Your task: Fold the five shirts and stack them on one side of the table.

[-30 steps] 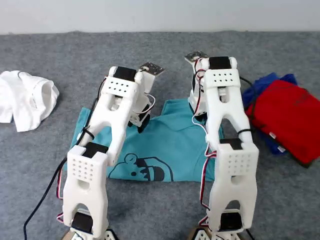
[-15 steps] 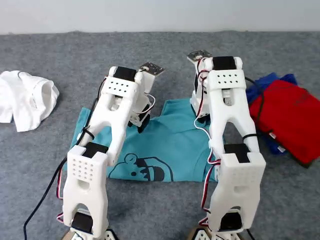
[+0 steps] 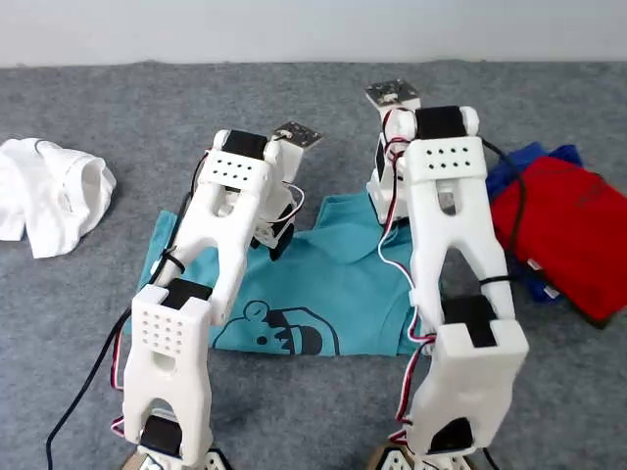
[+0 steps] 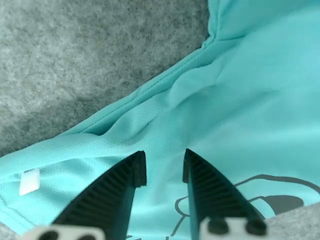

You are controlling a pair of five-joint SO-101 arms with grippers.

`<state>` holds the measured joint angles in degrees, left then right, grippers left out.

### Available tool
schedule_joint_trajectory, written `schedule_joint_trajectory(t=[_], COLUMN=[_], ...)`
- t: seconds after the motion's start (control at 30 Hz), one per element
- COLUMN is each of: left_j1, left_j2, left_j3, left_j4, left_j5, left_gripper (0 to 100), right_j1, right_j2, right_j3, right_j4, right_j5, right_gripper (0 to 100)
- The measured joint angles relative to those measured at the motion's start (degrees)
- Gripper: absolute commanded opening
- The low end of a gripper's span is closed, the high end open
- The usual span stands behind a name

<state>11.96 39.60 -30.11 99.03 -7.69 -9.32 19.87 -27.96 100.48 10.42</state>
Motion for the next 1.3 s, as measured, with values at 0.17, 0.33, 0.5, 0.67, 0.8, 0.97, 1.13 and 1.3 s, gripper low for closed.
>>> schedule_joint_trajectory(t=[0.17,0.33,0.5,0.67,0.8,0.97,1.13,1.3], left_j1=[0.0,0.0,0.0,0.0,0.0,0.0,0.0,-0.7], left_j2=[0.0,0.0,0.0,0.0,0.0,0.0,0.0,0.0], left_j3=[0.0,0.0,0.0,0.0,0.0,0.0,1.2,1.6], left_j4=[0.0,0.0,0.0,0.0,0.0,0.0,0.0,0.0], left_j5=[0.0,0.0,0.0,0.0,0.0,0.0,0.0,0.0], left_gripper=[13,13,13,13,13,13,13,13], right_j1=[-0.1,0.7,2.3,3.1,3.1,3.1,3.1,3.2], right_j2=[-2.6,-2.6,-2.6,-1.2,0.1,0.1,-2.5,-14.2], right_j3=[5.3,12.9,19.2,26.5,31.4,32.8,32.9,32.9], right_j4=[0.0,-1.1,-5.8,-17.8,-25.9,-27.8,-22.2,-15.7], right_j5=[-0.3,-0.3,-0.3,-0.3,-0.3,-0.3,-0.3,-0.3], right_gripper=[0.9,0.9,0.9,0.9,3.5,24.5,36.2,36.2])
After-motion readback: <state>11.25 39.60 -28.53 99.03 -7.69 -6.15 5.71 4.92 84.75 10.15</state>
